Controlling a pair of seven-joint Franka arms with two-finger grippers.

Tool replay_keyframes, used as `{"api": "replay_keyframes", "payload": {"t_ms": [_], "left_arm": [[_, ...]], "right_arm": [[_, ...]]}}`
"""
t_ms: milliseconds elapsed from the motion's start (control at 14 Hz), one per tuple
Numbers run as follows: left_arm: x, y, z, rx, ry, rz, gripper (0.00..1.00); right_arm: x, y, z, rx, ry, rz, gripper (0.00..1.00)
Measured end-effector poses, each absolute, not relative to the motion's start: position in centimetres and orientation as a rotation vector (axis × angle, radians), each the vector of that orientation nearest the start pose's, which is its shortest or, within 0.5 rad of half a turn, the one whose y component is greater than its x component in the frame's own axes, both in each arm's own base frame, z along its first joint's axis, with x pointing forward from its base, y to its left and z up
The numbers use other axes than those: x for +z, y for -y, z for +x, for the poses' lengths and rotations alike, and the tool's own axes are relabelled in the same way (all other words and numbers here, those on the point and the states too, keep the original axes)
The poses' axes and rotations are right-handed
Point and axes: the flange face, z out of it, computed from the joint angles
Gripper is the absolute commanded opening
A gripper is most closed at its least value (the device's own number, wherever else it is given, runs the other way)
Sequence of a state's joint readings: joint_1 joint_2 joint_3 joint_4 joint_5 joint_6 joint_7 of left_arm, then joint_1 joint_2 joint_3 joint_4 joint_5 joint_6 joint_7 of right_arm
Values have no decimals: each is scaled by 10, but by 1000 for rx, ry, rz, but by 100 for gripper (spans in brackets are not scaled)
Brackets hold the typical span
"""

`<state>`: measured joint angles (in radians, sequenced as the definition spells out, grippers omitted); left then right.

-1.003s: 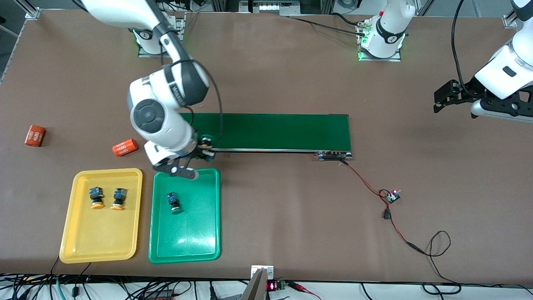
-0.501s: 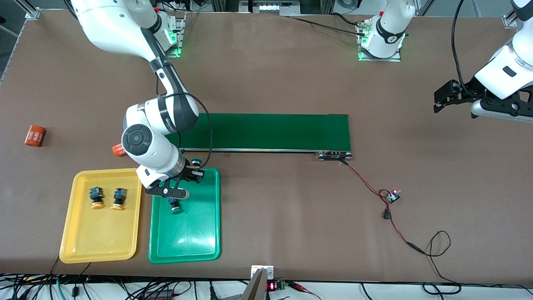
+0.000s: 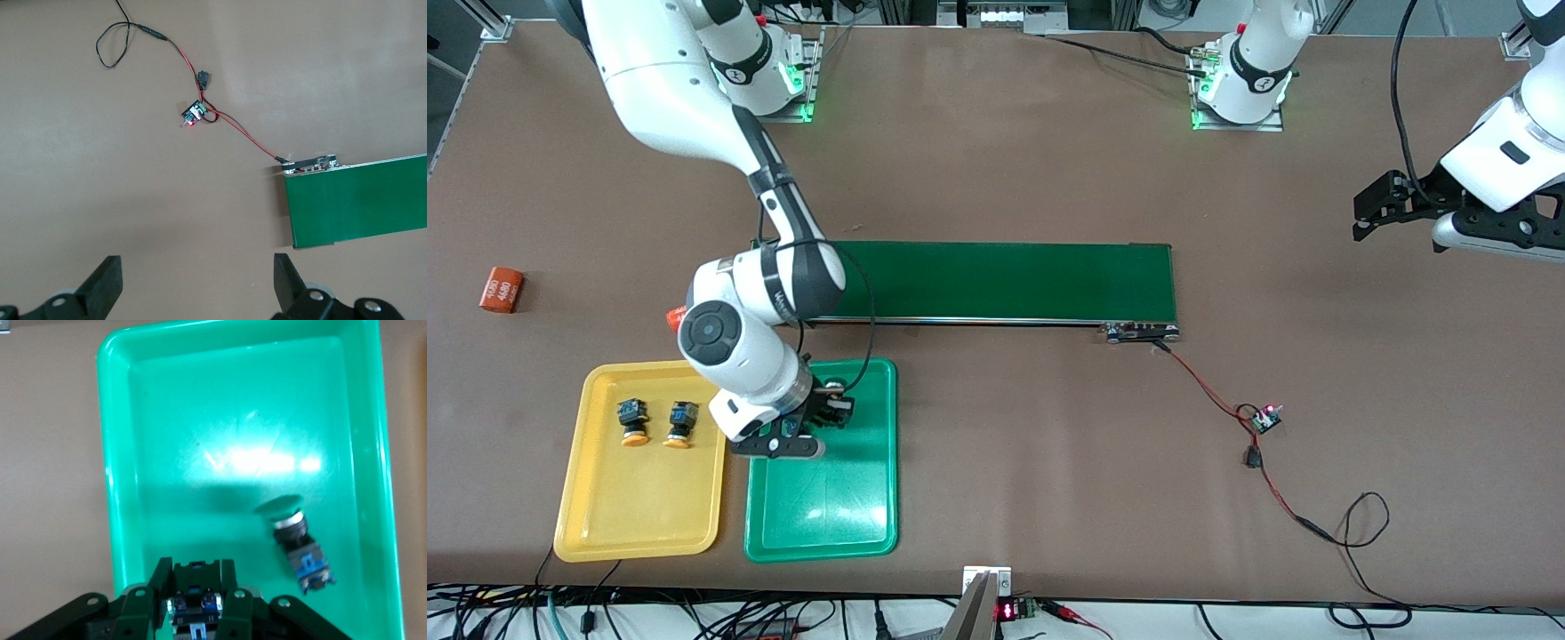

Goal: Sort buttons by color to trays
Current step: 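Carry the green button over the green tray and lower it, then open the right gripper to release the green button in the tray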

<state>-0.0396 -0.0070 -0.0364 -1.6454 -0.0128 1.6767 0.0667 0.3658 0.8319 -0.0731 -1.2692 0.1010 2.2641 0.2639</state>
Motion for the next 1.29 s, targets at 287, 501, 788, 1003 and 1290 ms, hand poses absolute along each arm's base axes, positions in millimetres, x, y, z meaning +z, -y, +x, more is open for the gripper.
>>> {"api": "replay_keyframes", "payload": {"t_ms": [287, 501, 788, 1003, 1290], "left_arm": [[602, 44, 559, -60, -223, -3146, 100], [602, 44, 559, -60, -223, -3146, 100], [602, 44, 559, -60, -223, -3146, 100], [602, 44, 559, -60, -223, -3146, 100], [602, 44, 559, -61, -223, -3146, 100]], "right_arm": [[231, -243, 737, -206, 152, -3071, 0], [204, -249, 739, -200, 233, -3072, 0], [208, -252, 745, -229, 255, -3060, 100], [240, -250, 748, -193, 251, -3065, 100], [337, -234, 745, -152, 206, -3069, 100]]}}
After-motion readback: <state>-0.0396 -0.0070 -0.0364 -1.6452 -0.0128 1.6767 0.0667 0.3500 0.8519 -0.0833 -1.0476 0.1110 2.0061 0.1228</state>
